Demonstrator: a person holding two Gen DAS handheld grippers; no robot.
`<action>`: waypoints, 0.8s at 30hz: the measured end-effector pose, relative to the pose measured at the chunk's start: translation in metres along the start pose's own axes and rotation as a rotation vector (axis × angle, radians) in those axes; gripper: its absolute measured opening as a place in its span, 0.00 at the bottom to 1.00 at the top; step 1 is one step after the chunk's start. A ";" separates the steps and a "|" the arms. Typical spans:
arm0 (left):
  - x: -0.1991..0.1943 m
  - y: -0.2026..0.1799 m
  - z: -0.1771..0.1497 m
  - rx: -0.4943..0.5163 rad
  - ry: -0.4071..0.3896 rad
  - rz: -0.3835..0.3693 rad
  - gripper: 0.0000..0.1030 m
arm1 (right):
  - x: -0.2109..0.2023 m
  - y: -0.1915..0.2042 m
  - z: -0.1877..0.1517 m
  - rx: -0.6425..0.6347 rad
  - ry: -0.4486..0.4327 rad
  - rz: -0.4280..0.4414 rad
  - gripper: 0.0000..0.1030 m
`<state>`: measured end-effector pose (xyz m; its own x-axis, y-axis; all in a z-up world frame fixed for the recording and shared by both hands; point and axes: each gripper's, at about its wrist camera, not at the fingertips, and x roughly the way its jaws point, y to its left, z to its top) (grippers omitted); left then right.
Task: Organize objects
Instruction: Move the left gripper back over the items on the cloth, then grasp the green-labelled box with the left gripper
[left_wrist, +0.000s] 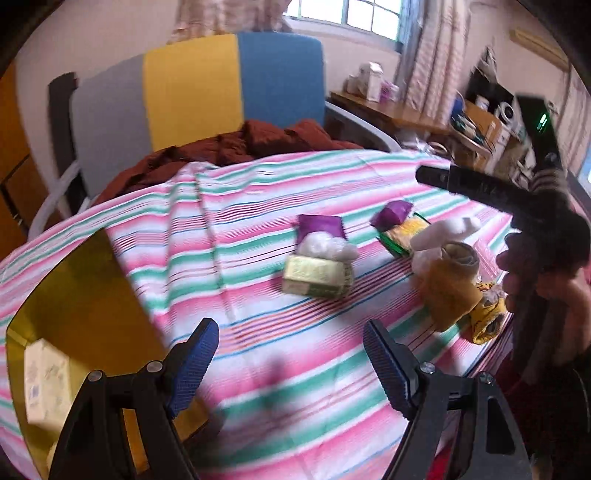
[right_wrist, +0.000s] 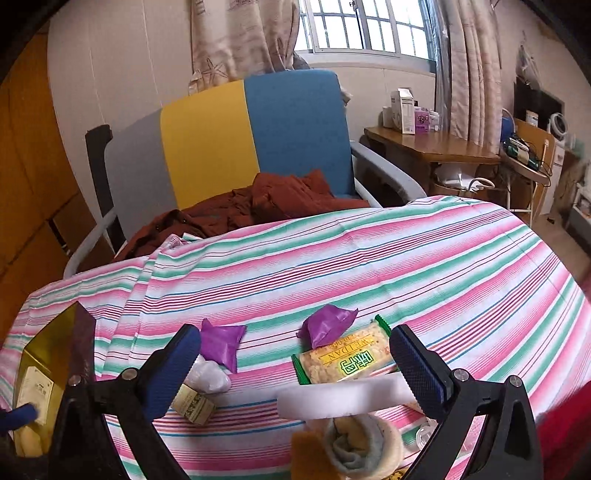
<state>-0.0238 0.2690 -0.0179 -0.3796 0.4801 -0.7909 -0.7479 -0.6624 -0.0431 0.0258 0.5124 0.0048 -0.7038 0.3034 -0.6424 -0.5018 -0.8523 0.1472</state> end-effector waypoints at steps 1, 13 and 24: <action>0.008 -0.004 0.003 0.012 0.011 -0.002 0.80 | -0.001 -0.002 0.000 0.007 -0.004 0.006 1.00; 0.087 -0.024 0.035 0.091 0.086 0.012 0.85 | -0.007 -0.021 0.006 0.120 -0.019 0.073 1.00; 0.124 -0.023 0.037 0.087 0.145 0.001 0.72 | -0.002 -0.018 0.005 0.095 0.003 0.076 1.00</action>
<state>-0.0738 0.3652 -0.0928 -0.3029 0.3872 -0.8708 -0.7944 -0.6074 0.0063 0.0338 0.5286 0.0070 -0.7400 0.2384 -0.6290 -0.4929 -0.8284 0.2660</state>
